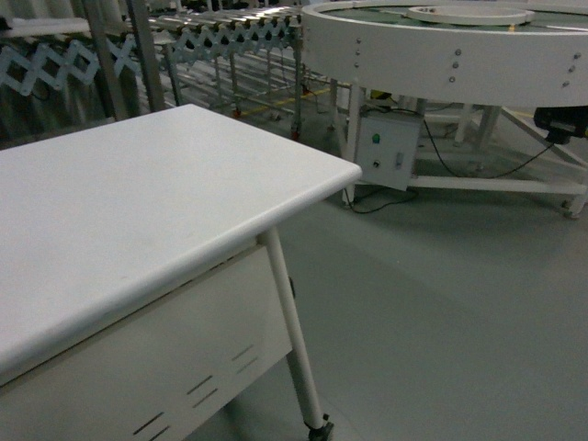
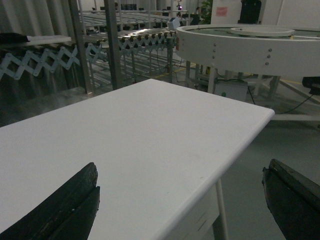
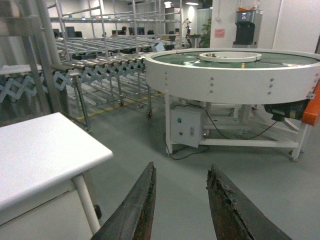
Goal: Pick red block from blue box to shelf
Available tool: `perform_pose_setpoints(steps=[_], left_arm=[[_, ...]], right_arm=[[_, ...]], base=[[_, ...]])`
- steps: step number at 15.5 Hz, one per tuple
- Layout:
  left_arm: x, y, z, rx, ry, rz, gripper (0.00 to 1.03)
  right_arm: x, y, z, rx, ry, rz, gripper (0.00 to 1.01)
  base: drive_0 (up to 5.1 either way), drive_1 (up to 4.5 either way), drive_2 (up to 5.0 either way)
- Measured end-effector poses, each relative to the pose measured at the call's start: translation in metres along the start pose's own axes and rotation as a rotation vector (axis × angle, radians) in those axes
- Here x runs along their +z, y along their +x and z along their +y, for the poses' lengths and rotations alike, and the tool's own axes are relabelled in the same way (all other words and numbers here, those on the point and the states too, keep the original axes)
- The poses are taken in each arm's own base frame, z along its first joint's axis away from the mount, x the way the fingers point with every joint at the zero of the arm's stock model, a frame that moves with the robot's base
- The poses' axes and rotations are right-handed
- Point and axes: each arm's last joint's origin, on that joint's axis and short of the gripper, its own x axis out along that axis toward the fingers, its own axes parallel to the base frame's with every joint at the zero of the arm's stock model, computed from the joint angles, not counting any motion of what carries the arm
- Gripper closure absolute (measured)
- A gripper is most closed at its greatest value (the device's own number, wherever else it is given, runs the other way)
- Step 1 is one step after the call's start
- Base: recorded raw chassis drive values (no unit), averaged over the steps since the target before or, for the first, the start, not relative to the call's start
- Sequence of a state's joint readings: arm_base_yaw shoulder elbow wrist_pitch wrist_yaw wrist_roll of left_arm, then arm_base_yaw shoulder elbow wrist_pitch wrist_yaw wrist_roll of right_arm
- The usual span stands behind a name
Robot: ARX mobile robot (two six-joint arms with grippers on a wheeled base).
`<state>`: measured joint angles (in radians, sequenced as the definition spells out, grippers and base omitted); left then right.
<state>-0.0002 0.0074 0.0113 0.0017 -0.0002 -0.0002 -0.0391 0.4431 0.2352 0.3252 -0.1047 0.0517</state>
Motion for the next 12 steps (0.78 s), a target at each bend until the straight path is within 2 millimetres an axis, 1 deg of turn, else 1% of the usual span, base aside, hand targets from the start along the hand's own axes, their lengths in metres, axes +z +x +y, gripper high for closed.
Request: perform_pose_setpoints(steps=[4, 12], left_arm=[[-0.0006, 0.0000, 0.0001, 0.001, 0.000, 0.006, 0.05], [-0.0004, 0.0000, 0.0001, 0.001, 0.000, 0.004, 0.05]], right_arm=[[-0.0004, 0.0000, 0.0000, 0.000, 0.000, 0.002, 0.75], [-0.0003, -0.0001, 0.0000, 0.000, 0.000, 0.000, 0.75]], base=[[-1.4, -1.44, -1.4], [-1.6, 2.53, -5.8]])
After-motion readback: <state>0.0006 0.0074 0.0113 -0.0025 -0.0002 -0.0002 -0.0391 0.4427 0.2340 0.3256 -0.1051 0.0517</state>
